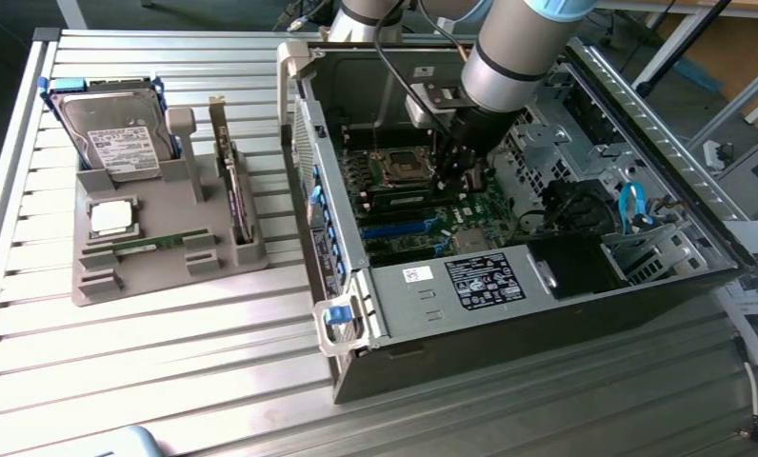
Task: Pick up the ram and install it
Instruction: 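Insert the ram into the slot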
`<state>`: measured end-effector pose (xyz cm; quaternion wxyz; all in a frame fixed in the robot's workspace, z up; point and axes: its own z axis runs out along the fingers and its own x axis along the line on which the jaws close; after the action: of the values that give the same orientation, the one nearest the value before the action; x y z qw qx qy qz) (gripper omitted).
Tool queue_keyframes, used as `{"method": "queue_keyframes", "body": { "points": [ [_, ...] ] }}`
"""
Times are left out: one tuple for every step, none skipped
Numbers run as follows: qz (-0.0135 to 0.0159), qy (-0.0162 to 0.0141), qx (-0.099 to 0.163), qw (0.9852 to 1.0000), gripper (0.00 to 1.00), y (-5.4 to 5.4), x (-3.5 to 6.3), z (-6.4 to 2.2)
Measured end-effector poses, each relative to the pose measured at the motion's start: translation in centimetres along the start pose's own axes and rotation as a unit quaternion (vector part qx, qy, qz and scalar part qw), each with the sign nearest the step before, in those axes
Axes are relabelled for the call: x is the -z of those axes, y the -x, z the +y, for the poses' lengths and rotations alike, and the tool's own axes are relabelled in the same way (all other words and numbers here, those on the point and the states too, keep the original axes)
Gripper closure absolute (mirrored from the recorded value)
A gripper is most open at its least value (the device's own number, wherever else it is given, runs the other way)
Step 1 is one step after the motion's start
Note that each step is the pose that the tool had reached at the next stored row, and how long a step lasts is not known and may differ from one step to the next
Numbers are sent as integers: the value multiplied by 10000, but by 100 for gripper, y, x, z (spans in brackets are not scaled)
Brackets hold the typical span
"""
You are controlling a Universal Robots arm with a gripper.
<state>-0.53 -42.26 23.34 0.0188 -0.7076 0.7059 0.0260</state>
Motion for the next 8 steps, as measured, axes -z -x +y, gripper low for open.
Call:
{"method": "queue_keyframes", "body": {
  "points": [
    [0, 0, 0, 10000, 88, 0, 0, 0],
    [0, 0, 0, 10000, 88, 0, 0, 0],
    [0, 0, 0, 10000, 88, 0, -1, 0],
    [0, 0, 0, 10000, 88, 0, -1, 0],
    [0, 0, 0, 10000, 88, 0, 0, 0],
    [0, 0, 0, 10000, 88, 0, -1, 0],
    [0, 0, 0, 10000, 88, 0, -1, 0],
    [0, 0, 0, 10000, 88, 0, -1, 0]
  ]
}}
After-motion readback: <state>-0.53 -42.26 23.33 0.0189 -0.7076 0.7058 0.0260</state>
